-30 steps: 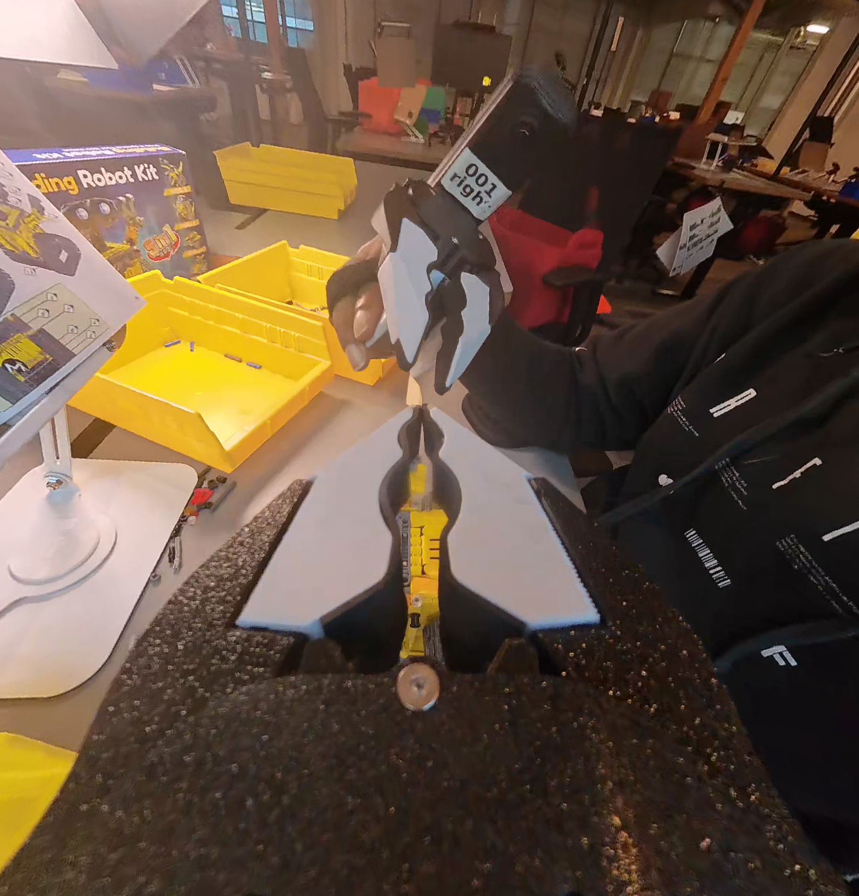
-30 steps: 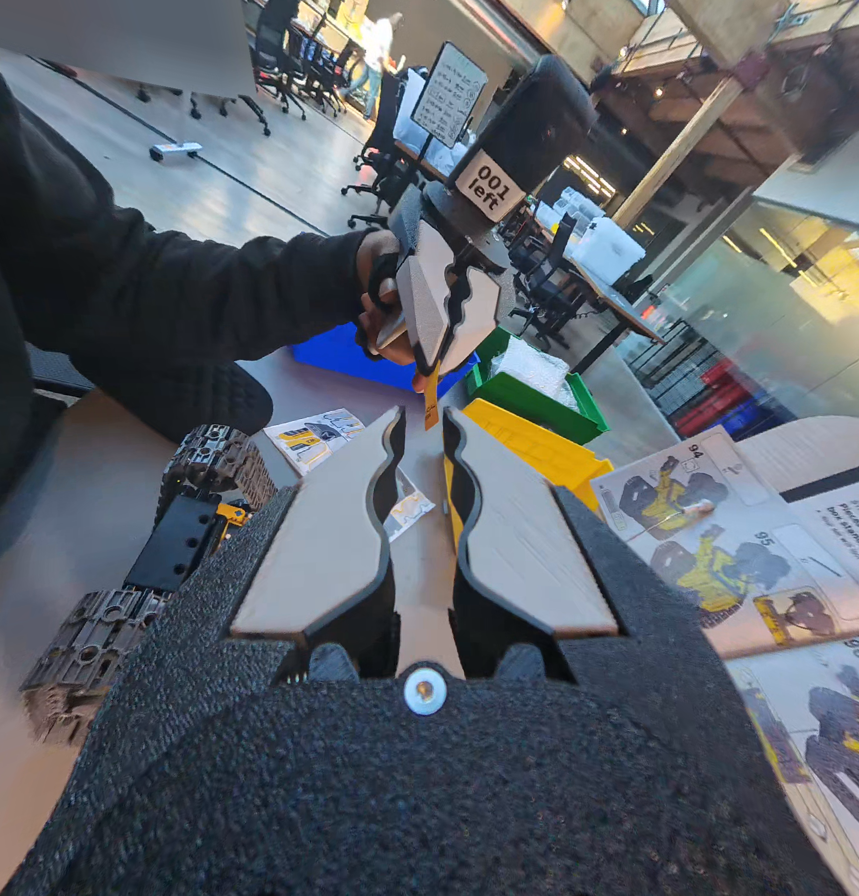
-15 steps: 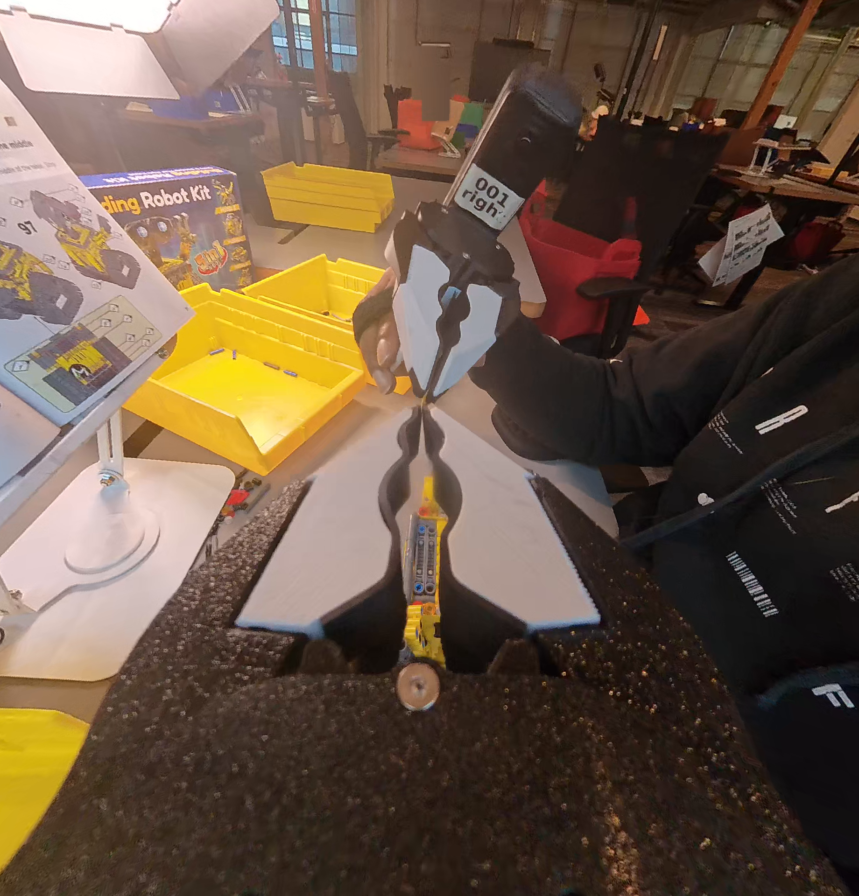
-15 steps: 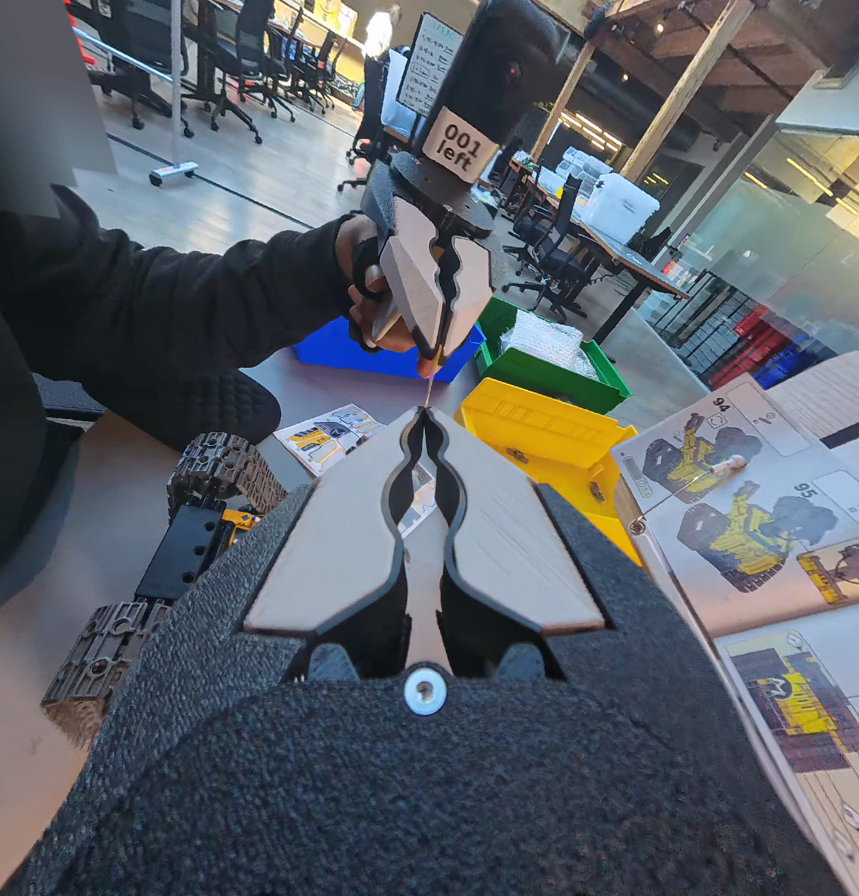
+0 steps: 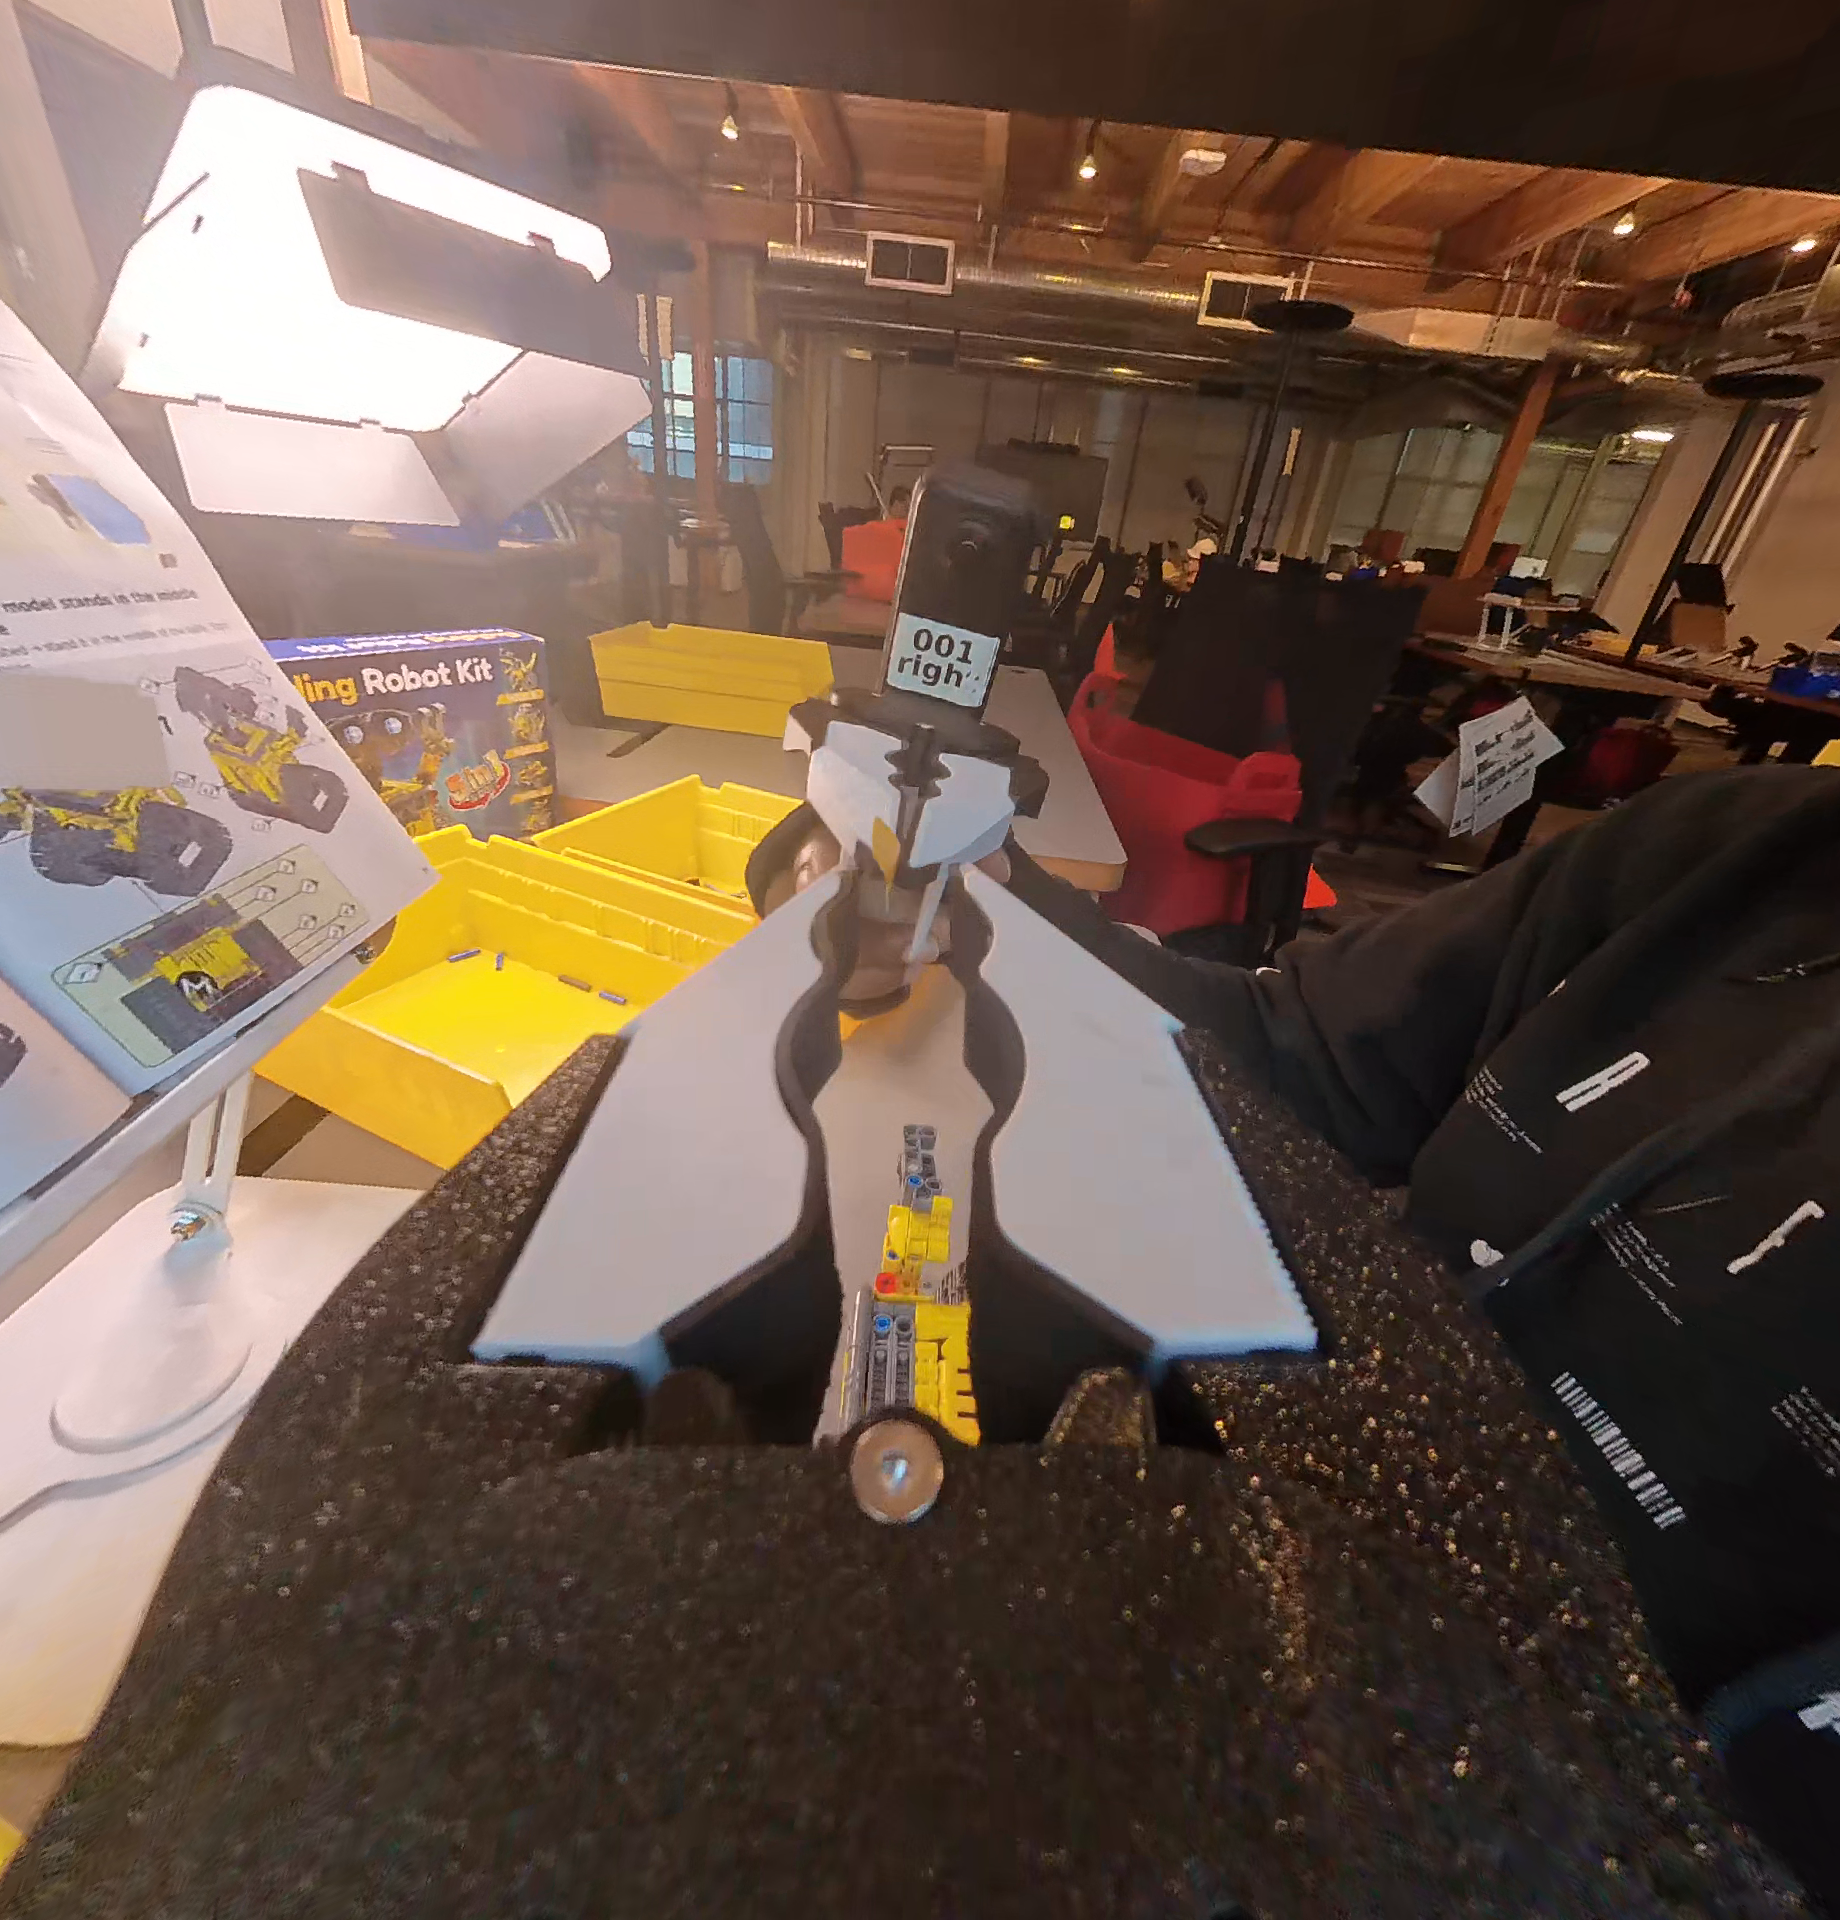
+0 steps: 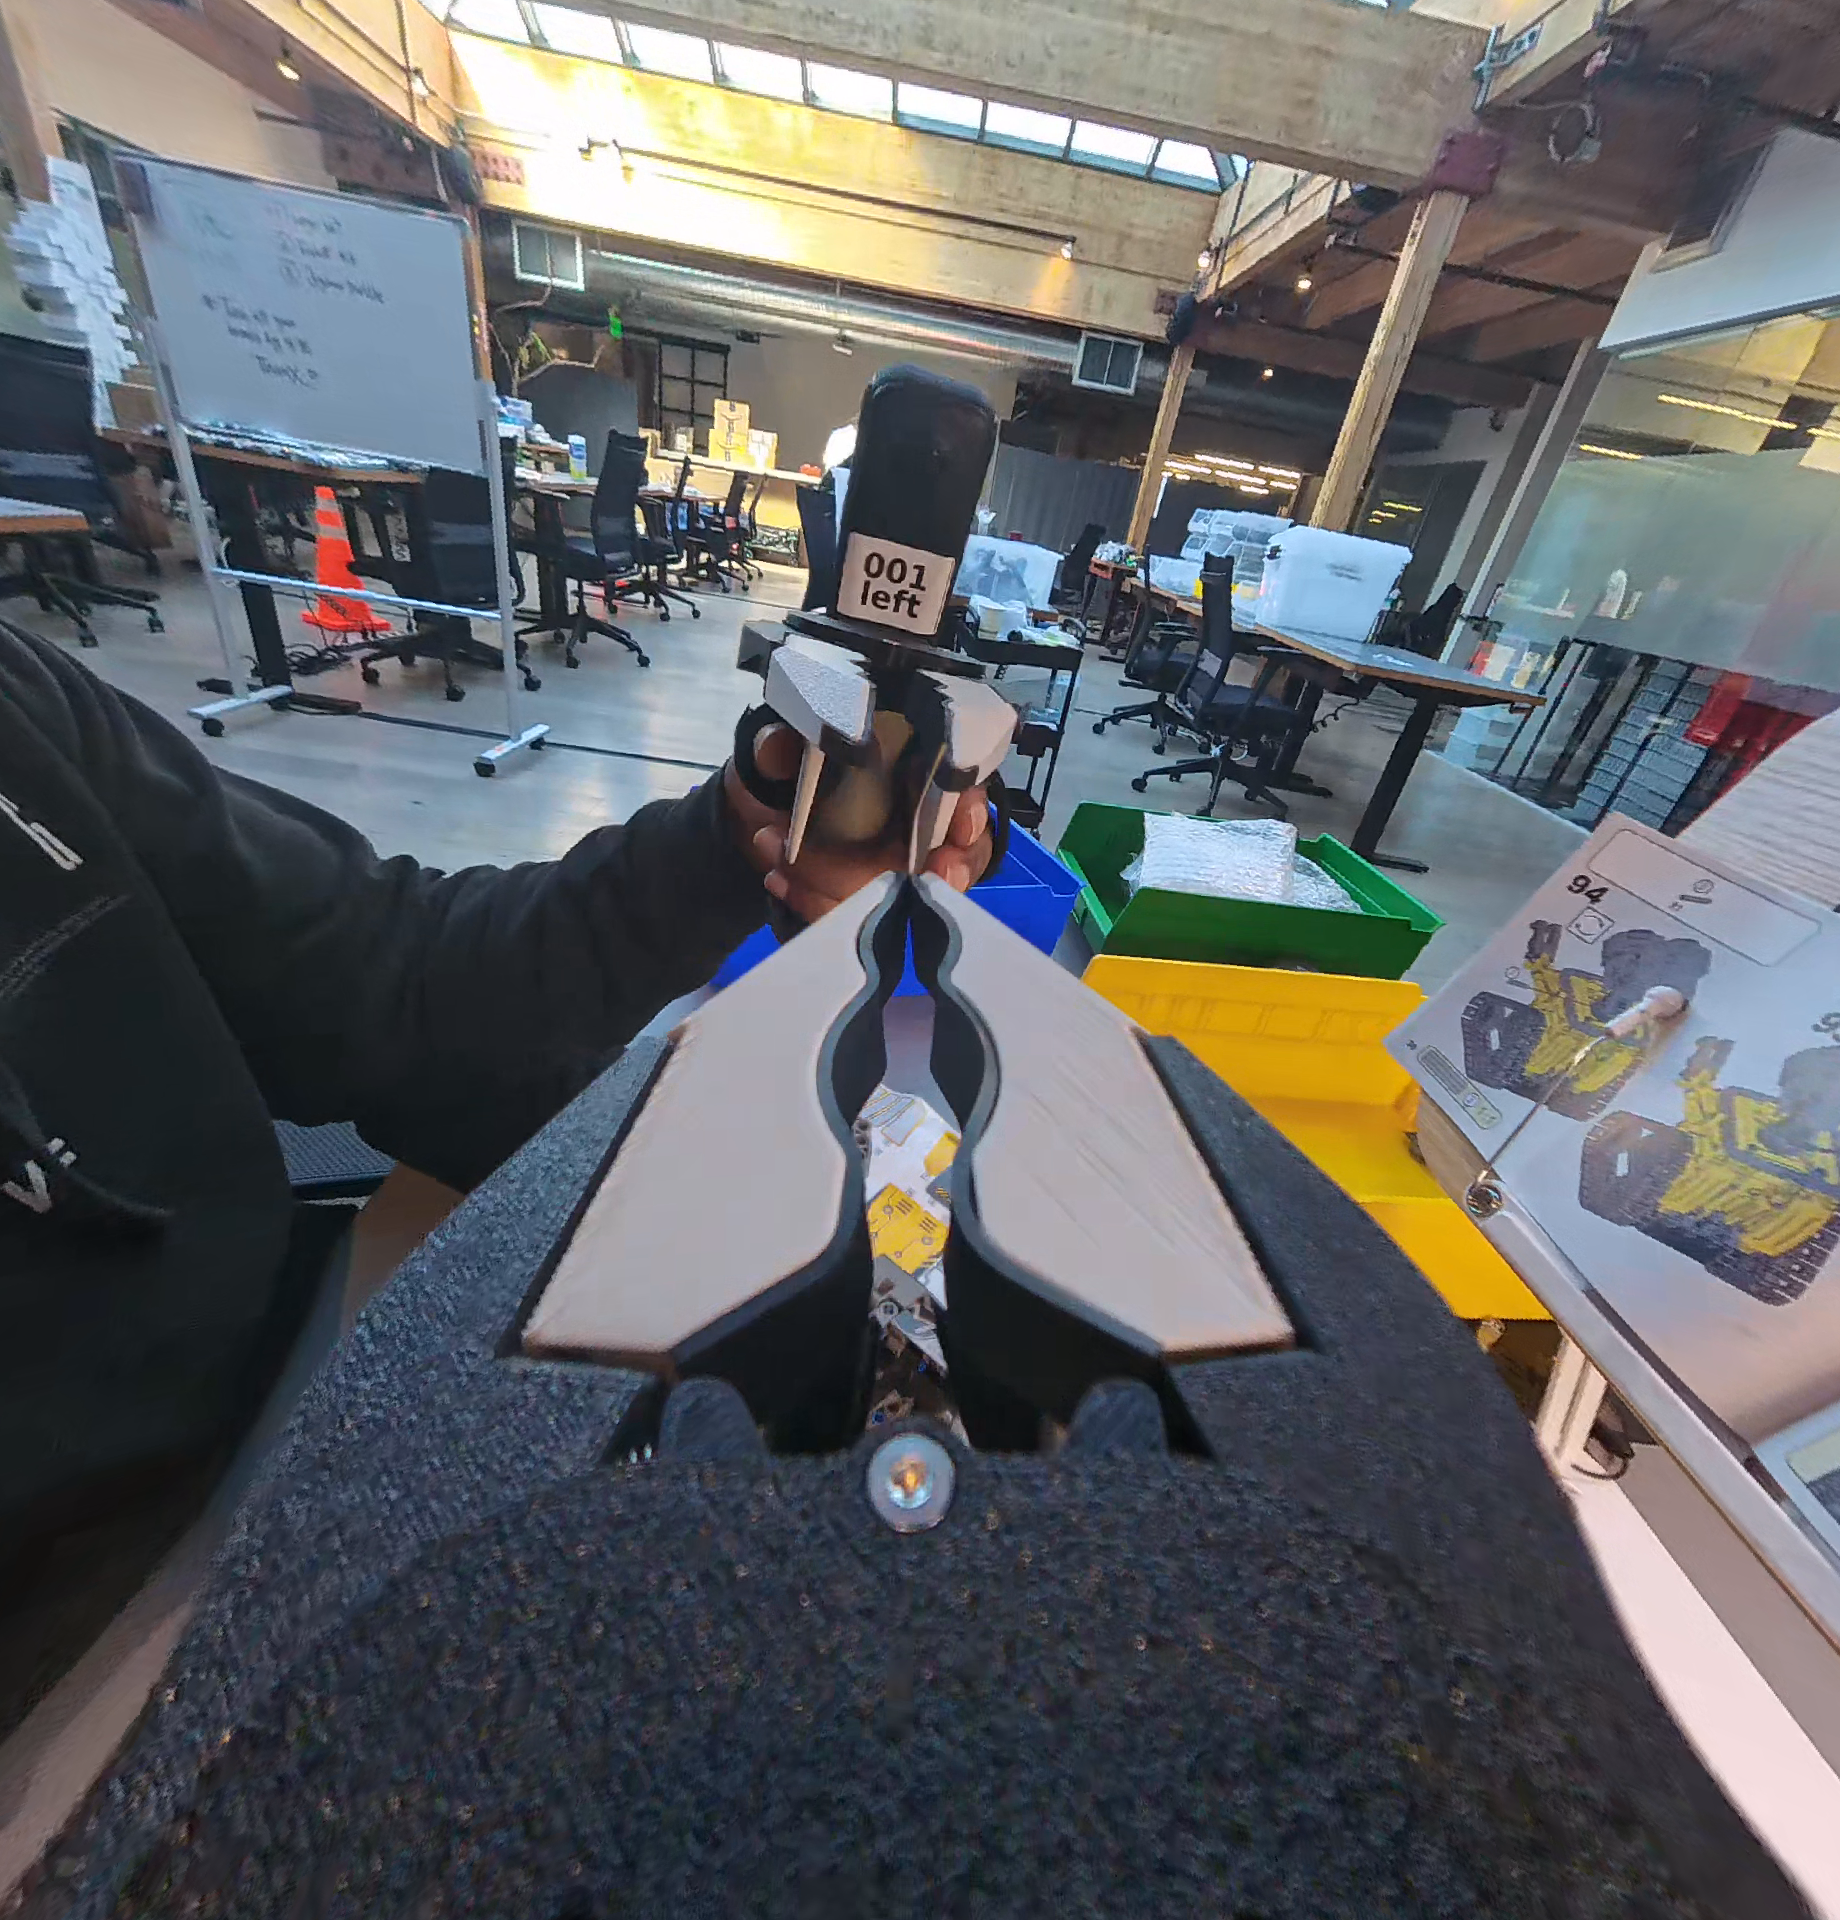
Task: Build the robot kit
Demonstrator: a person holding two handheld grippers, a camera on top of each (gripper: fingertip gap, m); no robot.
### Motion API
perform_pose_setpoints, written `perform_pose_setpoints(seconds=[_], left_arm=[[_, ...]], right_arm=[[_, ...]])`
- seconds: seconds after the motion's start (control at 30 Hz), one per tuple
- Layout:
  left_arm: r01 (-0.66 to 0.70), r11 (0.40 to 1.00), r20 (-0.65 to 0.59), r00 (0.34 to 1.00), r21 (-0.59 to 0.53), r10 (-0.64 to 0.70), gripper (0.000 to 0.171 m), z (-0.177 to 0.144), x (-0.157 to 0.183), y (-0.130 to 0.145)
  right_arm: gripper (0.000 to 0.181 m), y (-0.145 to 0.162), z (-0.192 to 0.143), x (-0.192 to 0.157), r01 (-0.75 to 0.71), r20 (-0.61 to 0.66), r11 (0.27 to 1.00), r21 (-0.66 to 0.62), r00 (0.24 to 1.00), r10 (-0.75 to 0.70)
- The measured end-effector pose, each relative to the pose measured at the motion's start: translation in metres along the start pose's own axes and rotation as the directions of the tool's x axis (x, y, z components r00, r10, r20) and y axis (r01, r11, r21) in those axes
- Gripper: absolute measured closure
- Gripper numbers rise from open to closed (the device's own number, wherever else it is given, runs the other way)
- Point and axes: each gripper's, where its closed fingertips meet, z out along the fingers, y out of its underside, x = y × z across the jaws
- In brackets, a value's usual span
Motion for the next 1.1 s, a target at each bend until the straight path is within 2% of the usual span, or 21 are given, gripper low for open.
perform_pose_setpoints(seconds=[0.27, 0.67, 0.83, 0.93, 1.1], left_arm=[[-0.032, 0.999, 0.059, 0.998, 0.016, 0.031, 0.171, 0.004, -0.005, -0.002], [-0.007, 1.000, 0.083, 0.996, -0.005, 0.008, 0.171, 0.004, -0.012, 0.002], [-0.067, 0.988, 0.105, 0.991, -0.140, 0.082, 0.171, 0.005, -0.012, 0.019], [-0.097, 0.968, 0.087, 0.989, -0.233, 0.120, 0.171, 0.010, -0.007, 0.034], [-0.115, 0.940, 0.044, 0.990, -0.322, 0.136, 0.171, 0.020, 0.001, 0.053]], right_arm=[[0.181, -0.001, 0.002, -0.002, -0.014, 0.015, 1.000, 0.014, 1.000, 0.014], [0.181, 0.015, 0.008, -0.003, 0.019, 0.009, 0.997, -0.069, 1.000, -0.018], [0.169, 0.023, -0.002, -0.002, 0.063, 0.007, 0.986, -0.155, 0.998, -0.063], [0.170, 0.013, -0.008, -0.004, 0.036, 0.010, 0.991, -0.125, 0.999, -0.035], [0.174, 0.032, -0.002, -0.011, 0.043, 0.035, 0.971, -0.236, 0.999, -0.035]])
